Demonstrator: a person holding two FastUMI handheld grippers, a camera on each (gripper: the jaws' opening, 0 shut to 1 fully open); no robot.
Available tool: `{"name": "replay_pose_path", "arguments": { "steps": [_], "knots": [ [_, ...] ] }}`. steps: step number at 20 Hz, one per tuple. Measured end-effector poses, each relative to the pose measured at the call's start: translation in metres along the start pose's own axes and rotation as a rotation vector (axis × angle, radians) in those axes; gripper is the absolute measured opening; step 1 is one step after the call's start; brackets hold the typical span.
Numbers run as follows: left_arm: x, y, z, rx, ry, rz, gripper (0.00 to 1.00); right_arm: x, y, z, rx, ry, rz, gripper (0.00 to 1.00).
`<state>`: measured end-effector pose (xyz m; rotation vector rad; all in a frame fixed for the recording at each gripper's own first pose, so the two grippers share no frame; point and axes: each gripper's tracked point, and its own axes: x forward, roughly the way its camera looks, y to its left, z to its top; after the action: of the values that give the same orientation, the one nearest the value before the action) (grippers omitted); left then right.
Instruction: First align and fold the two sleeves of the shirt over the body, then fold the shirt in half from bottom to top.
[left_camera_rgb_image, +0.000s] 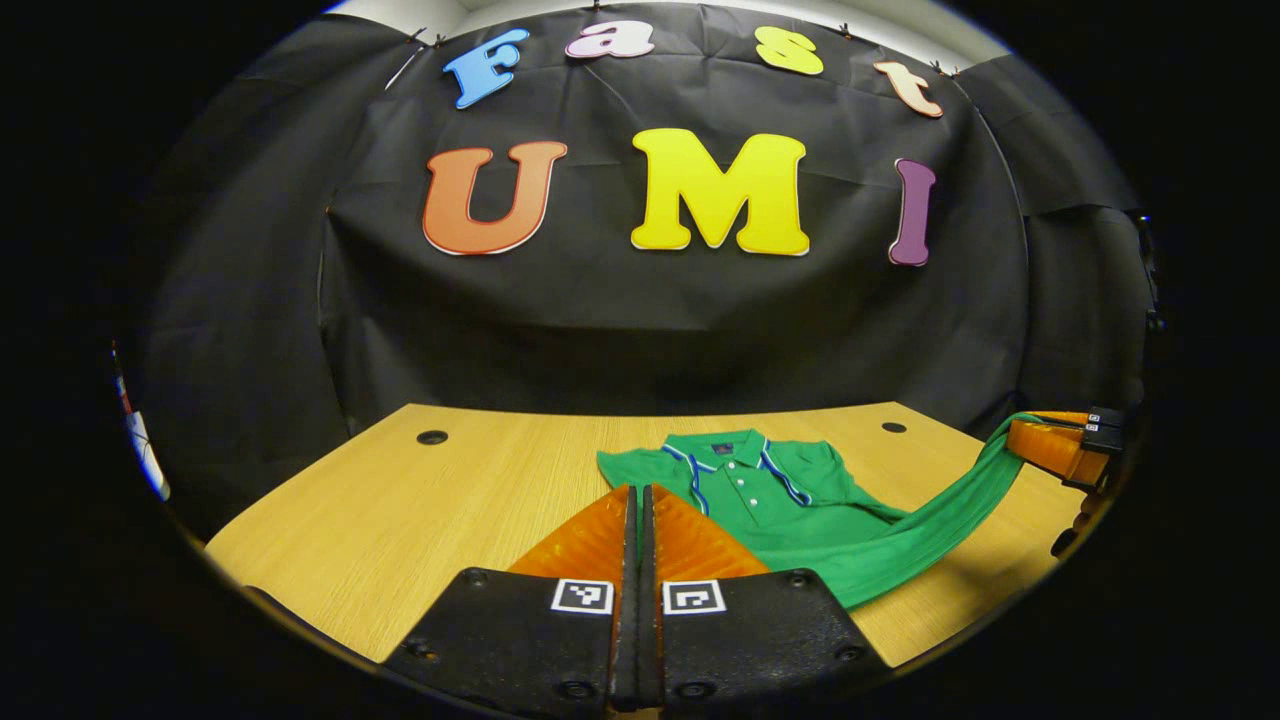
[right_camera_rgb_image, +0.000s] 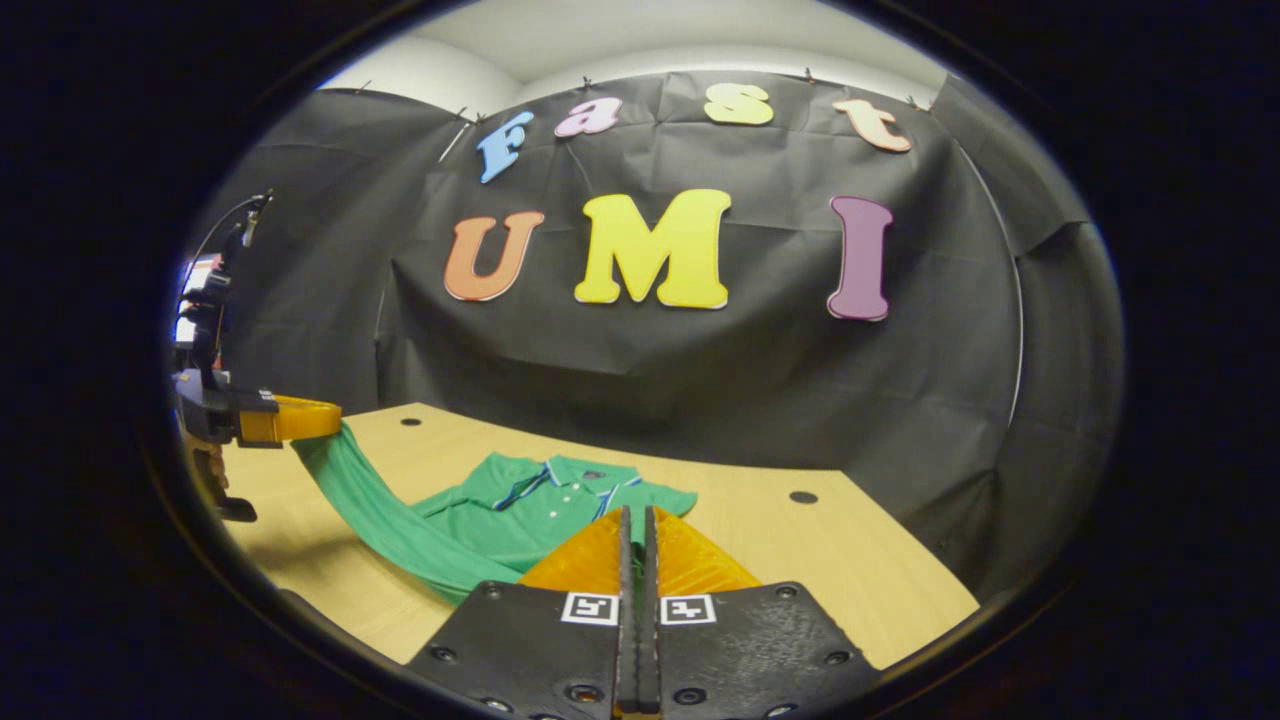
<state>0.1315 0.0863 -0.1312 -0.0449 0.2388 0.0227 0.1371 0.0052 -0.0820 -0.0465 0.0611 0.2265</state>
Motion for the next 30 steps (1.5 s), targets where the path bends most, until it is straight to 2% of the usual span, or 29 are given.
{"name": "replay_pose_path", "arguments": {
  "steps": [3, 7, 11, 16, 20, 21, 24, 26, 27, 30],
  "knots": [
    [0.055, 0.004, 0.023, 0.016, -0.025, -0.008, 0.05, 0.053, -0.005, 0.024, -0.049, -0.034, -0.023, 0.00],
    [0.129, 0.005, 0.037, 0.042, -0.024, -0.011, 0.06, 0.126, -0.022, 0.041, -0.116, -0.047, -0.100, 0.00],
    [0.193, 0.025, 0.041, 0.048, -0.035, 0.044, 0.06, 0.204, -0.037, 0.026, -0.141, -0.005, -0.142, 0.01],
    [0.267, 0.048, -0.002, -0.032, 0.046, 0.095, 0.06, 0.291, -0.058, -0.019, -0.147, 0.094, -0.228, 0.01],
    [0.297, 0.057, -0.049, -0.053, 0.130, 0.085, 0.06, 0.327, -0.059, -0.054, -0.102, 0.154, -0.243, 0.01],
    [0.300, 0.060, -0.058, -0.033, 0.155, 0.090, 0.06, 0.331, -0.056, -0.062, -0.095, 0.164, -0.239, 0.01],
    [0.306, 0.058, -0.066, -0.017, 0.166, 0.089, 0.06, 0.334, -0.052, -0.083, -0.112, 0.202, -0.231, 0.01],
    [0.303, 0.062, -0.068, -0.019, 0.170, 0.110, 0.07, 0.333, -0.049, -0.089, -0.139, 0.216, -0.226, 0.06],
    [0.300, 0.063, -0.070, -0.030, 0.169, 0.115, 0.12, 0.330, -0.047, -0.085, -0.155, 0.216, -0.225, 0.24],
    [0.290, 0.067, -0.075, -0.060, 0.166, 0.133, 1.00, 0.316, -0.046, -0.075, -0.155, 0.211, -0.224, 0.78]
  ]
}}
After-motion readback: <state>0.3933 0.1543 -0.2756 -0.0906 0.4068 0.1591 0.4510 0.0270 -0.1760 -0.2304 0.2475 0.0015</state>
